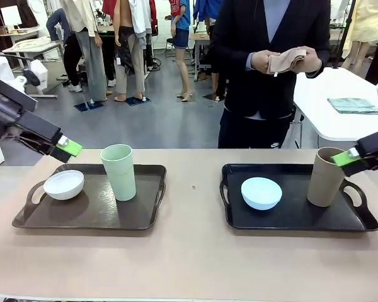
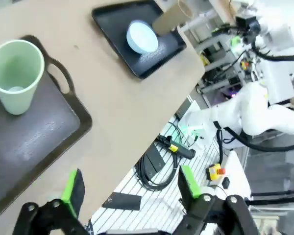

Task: Set up a tray with a mat and arrange the tableware.
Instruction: Pick up the Picnic Bowl and Reusable plastic cup from the Handle tray in front of the human's position and hold them in the air.

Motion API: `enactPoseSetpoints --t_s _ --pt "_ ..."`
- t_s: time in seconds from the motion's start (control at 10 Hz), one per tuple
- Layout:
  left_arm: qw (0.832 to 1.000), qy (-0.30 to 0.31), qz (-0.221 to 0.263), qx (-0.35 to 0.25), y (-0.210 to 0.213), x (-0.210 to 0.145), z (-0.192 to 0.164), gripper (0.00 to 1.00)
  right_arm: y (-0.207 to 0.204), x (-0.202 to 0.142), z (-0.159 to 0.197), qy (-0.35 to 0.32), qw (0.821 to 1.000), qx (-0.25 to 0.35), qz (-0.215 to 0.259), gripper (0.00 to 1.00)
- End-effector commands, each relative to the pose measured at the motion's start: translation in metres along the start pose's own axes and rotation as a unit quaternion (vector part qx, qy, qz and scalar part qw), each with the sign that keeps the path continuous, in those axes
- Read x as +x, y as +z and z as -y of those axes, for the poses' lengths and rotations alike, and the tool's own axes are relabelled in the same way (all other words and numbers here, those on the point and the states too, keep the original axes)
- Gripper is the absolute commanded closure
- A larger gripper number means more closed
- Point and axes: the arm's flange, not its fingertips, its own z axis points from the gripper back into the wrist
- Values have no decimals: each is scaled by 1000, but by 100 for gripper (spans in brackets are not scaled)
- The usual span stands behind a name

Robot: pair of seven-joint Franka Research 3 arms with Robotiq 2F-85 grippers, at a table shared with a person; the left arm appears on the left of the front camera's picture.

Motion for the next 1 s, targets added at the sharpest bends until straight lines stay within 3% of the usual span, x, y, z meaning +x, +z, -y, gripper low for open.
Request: enactPoseSetpoints --t_s 0.0,0.1,0.2,0.3,0.4,0.5,0.6,0.7,0.8,0.9 --pt "996 -19 -14 89 -27 16 6 0 -40 24 -26 25 995 -85 -36 0" --pt "1000 0 0 0 0 0 0 0 0 0 0 0 1000 0 0 0" --pt "985 65 68 -145 8 2 -8 0 -6 1 1 -6 983 183 -7 0" --pt "956 131 111 -239 10 -9 -29 0 -6 -9 16 -16 944 328 27 0" --pt "929 179 127 -297 2 -24 -52 0 -10 -23 33 -39 916 397 51 0" --pt "905 218 134 -339 -15 -35 -70 0 -22 -35 46 -75 894 438 60 0" --pt "892 250 139 -351 -36 -45 -80 0 -36 -43 52 -134 885 441 68 0" --pt "889 277 132 -339 -53 -48 -85 0 -48 -47 54 -183 885 422 66 0" --pt "919 279 112 -257 -58 -48 -83 0 -56 -47 52 -203 906 367 57 0" --pt "901 232 133 -342 -6 -21 -97 0 -22 -43 50 -90 903 412 75 0"
